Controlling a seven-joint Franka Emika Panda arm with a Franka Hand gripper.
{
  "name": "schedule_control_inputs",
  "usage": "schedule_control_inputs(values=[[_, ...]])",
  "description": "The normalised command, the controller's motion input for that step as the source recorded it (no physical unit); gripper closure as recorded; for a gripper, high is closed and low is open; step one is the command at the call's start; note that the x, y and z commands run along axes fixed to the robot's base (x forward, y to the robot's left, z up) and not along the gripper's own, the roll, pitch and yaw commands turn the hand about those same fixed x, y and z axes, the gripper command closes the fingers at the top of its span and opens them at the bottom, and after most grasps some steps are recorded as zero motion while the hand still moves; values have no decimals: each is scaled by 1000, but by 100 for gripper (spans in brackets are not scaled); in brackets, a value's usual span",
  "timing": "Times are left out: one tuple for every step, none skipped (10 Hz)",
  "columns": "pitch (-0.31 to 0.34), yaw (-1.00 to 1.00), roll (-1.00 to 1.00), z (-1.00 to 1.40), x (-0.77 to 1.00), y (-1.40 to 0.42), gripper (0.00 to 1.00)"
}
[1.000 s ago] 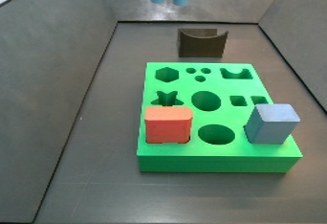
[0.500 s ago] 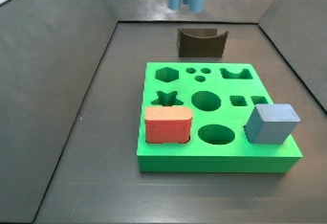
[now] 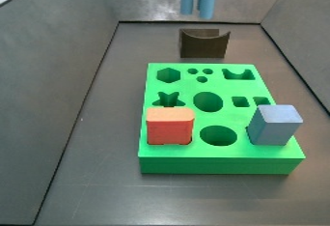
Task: Pick up the 3 prong object. Move up. Place the 3 prong object on the fixture. Regrasp the 3 prong object. Move to above the board. Insert the 3 prong object.
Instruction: Insert the 3 prong object.
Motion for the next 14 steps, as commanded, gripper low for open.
schedule_control_inputs(values=[[0, -774, 0, -166, 103, 0, 100], [-11, -829, 0, -166, 80, 0, 100], [-20, -903, 0, -154, 120, 23, 100], [-37, -960, 0, -183, 114, 46, 100], [-24, -1000, 0, -223, 83, 17, 100], [-20, -1000, 0, -229, 83, 14, 100], [-31, -1000, 0, -223, 51, 0, 100], [-19, -806, 0, -143, 0, 29, 100], [0, 0, 3, -14, 0, 0, 100], [0, 0, 0, -203, 0, 54, 100], [0, 23, 0, -280, 0, 74, 100], [-21, 11, -9, -266, 0, 69, 100], [-74, 0, -37, -234, -17, 29, 100], [-37, 0, 0, -277, 0, 3, 100]])
